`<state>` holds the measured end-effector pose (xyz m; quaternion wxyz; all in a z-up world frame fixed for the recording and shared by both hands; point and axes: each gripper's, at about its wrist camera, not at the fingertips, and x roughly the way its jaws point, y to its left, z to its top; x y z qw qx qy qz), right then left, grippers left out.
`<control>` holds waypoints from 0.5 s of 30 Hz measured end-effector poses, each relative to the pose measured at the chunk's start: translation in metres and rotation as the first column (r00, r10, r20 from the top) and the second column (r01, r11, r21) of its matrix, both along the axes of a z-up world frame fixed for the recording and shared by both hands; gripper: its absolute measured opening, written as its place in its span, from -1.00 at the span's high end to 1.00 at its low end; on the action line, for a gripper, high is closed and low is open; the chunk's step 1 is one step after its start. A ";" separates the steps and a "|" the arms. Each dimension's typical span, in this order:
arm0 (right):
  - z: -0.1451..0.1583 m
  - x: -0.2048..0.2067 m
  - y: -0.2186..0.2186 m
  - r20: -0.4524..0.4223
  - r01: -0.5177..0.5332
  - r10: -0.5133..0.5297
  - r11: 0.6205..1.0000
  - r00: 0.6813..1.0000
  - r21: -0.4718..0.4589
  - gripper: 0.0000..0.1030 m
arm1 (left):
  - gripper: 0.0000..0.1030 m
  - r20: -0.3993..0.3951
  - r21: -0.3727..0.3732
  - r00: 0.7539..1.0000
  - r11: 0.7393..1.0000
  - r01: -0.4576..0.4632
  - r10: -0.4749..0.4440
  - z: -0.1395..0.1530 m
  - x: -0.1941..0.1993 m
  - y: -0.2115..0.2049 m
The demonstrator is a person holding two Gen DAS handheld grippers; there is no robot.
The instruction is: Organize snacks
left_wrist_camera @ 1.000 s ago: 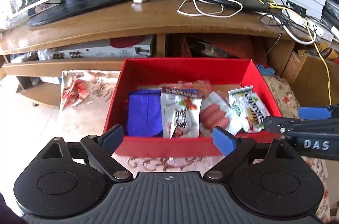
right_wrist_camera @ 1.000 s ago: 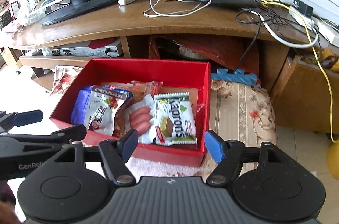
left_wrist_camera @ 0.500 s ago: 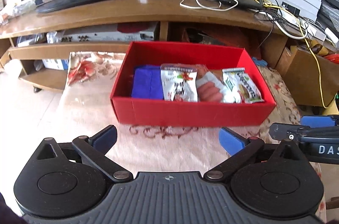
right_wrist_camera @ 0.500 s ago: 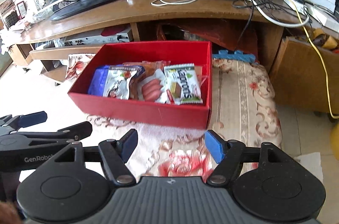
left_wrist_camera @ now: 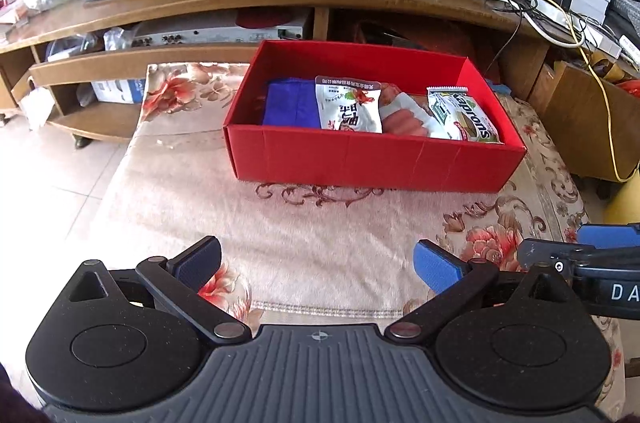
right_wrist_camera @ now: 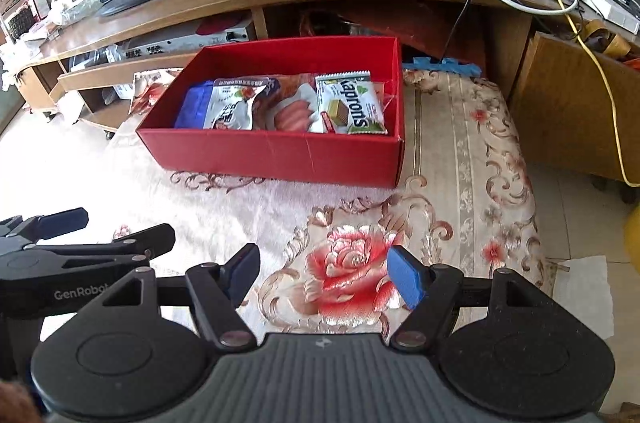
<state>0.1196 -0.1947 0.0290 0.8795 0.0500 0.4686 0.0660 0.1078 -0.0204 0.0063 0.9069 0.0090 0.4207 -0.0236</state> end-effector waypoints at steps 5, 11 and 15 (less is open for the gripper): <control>-0.002 -0.005 0.001 -0.012 -0.001 0.001 1.000 1.000 0.001 -0.32 | -1.00 -0.020 0.001 1.000 1.000 0.006 -0.006 -0.005 -0.006 0.000; -0.006 -0.013 0.005 -0.026 -0.010 0.010 1.000 1.000 0.001 -0.32 | -1.00 -0.022 -0.017 1.000 1.000 0.013 -0.014 -0.004 -0.013 0.001; -0.005 -0.018 0.005 -0.027 -0.012 0.012 1.000 1.000 0.005 -0.32 | -1.00 -0.032 -0.023 0.999 1.000 0.015 -0.016 -0.004 -0.017 0.002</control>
